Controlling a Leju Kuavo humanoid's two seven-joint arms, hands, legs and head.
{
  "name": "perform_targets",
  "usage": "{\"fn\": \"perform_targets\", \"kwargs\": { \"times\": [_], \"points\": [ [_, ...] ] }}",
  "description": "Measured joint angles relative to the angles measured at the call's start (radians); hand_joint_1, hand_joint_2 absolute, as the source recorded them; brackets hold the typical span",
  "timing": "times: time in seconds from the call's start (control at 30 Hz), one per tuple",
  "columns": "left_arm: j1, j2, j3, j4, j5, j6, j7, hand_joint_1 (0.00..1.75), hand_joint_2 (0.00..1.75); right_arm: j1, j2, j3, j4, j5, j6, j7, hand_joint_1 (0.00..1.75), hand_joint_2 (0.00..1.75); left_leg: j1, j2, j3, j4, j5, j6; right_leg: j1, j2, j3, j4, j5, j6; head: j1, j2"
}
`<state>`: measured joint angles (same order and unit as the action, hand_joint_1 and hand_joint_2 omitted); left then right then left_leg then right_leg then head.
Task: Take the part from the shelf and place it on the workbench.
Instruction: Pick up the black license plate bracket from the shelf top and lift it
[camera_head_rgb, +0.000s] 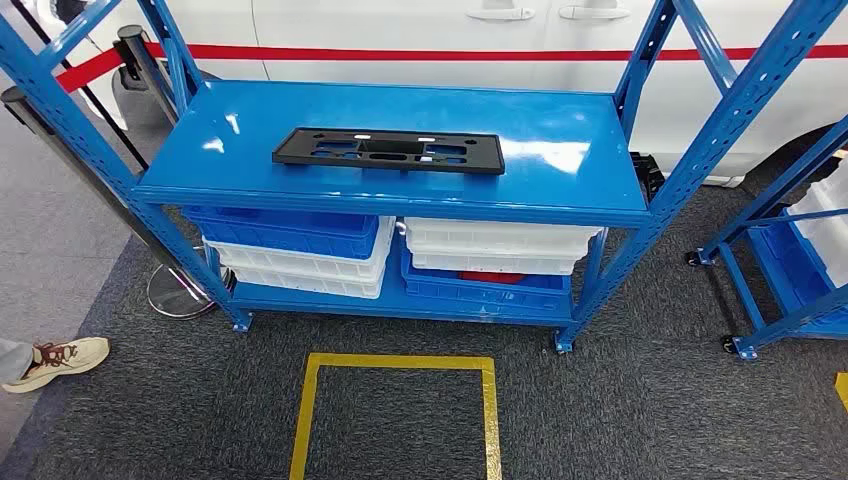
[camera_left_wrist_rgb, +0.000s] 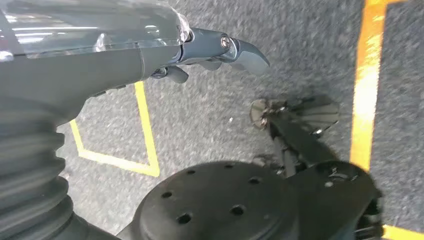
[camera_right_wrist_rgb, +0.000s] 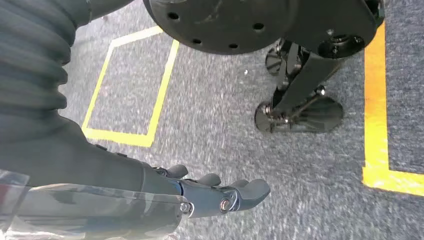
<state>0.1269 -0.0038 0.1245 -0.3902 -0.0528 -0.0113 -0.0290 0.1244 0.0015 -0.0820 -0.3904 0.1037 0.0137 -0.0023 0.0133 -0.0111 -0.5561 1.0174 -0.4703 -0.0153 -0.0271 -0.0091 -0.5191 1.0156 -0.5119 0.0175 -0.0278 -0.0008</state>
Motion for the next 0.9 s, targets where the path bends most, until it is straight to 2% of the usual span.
{"fn": "perform_targets", "kwargs": {
  "times": [0.2, 0.33, 0.37, 0.5, 0.57, 0.7, 0.77, 0.8, 0.83, 0.9],
  "points": [
    [-0.018, 0.000, 0.104, 0.004, -0.058, -0.014, -0.030, 0.00, 1.75, -0.018, 0.003, -0.073, 0.015, 0.110, 0.020, 0.000, 0.00, 1.75, 0.000, 0.000, 0.000, 0.000, 0.000, 0.000, 0.000, 0.000, 0.000, 0.000, 0.000, 0.000, 0.000, 0.000],
    [-0.034, -0.001, 0.180, 0.013, -0.100, -0.023, -0.050, 0.00, 1.75, -0.033, 0.008, -0.127, 0.028, 0.190, 0.033, -0.001, 0.00, 0.00, 0.000, 0.000, 0.000, 0.000, 0.000, 0.000, 0.000, 0.000, 0.000, 0.000, 0.000, 0.000, 0.000, 0.000],
    [-0.038, -0.001, 0.204, 0.016, -0.112, -0.026, -0.057, 0.00, 1.75, -0.037, 0.010, -0.144, 0.032, 0.213, 0.038, -0.003, 0.00, 0.00, 0.000, 0.000, 0.000, 0.000, 0.000, 0.000, 0.000, 0.000, 0.000, 0.000, 0.000, 0.000, 0.000, 0.000],
    [-0.055, -0.002, 0.297, 0.029, -0.163, -0.035, -0.080, 0.00, 0.00, -0.060, 0.019, -0.212, 0.046, 0.304, 0.059, -0.027, 0.00, 1.75, 0.000, 0.000, 0.000, 0.000, 0.000, 0.000, 0.000, 0.000, 0.000, 0.000, 0.000, 0.000, 0.000, 0.000],
    [-0.065, -0.003, 0.347, 0.036, -0.190, -0.036, -0.092, 0.00, 0.00, -0.074, 0.024, -0.250, 0.053, 0.352, 0.073, -0.052, 0.00, 1.75, 0.000, 0.000, 0.000, 0.000, 0.000, 0.000, 0.000, 0.000, 0.000, 0.000, 0.000, 0.000, 0.000, 0.000],
    [-0.082, -0.004, 0.441, 0.047, -0.235, -0.041, -0.112, 0.00, 0.00, -0.109, 0.044, -0.306, 0.059, 0.418, 0.104, -0.113, 0.00, 0.00, -0.005, 0.000, -0.004, 0.006, -0.004, 0.016, -0.011, -0.002, 0.005, -0.009, 0.005, 0.009, -0.001, 0.000],
    [-0.089, -0.005, 0.483, 0.051, -0.255, -0.046, -0.121, 0.00, 0.00, -0.124, 0.052, -0.311, 0.042, 0.423, 0.126, -0.149, 0.00, 0.00, -0.002, 0.000, 0.011, -0.019, 0.007, 0.027, -0.007, -0.002, 0.011, -0.013, 0.004, 0.015, 0.000, 0.000],
    [-0.092, -0.006, 0.502, 0.053, -0.264, -0.049, -0.126, 0.00, 0.00, -0.132, 0.054, -0.308, 0.028, 0.417, 0.137, -0.167, 0.00, 0.00, 0.001, 0.001, 0.021, -0.036, 0.014, 0.033, -0.005, -0.001, 0.006, 0.002, -0.006, 0.015, 0.001, 0.000],
    [-0.096, -0.007, 0.519, 0.055, -0.273, -0.051, -0.130, 0.00, 0.00, -0.139, 0.056, -0.304, 0.013, 0.408, 0.148, -0.184, 0.00, 0.00, 0.004, 0.002, 0.032, -0.051, 0.021, 0.037, -0.004, 0.001, -0.011, 0.040, -0.028, 0.015, 0.002, 0.000],
    [-0.104, -0.010, 0.552, 0.061, -0.290, -0.055, -0.138, 0.00, 0.00, -0.153, 0.058, -0.290, -0.019, 0.383, 0.169, -0.216, 0.00, 0.00, 0.006, 0.003, 0.038, -0.060, 0.023, 0.042, -0.004, 0.005, -0.077, 0.166, -0.084, 0.013, 0.003, 0.000]
  ]
}}
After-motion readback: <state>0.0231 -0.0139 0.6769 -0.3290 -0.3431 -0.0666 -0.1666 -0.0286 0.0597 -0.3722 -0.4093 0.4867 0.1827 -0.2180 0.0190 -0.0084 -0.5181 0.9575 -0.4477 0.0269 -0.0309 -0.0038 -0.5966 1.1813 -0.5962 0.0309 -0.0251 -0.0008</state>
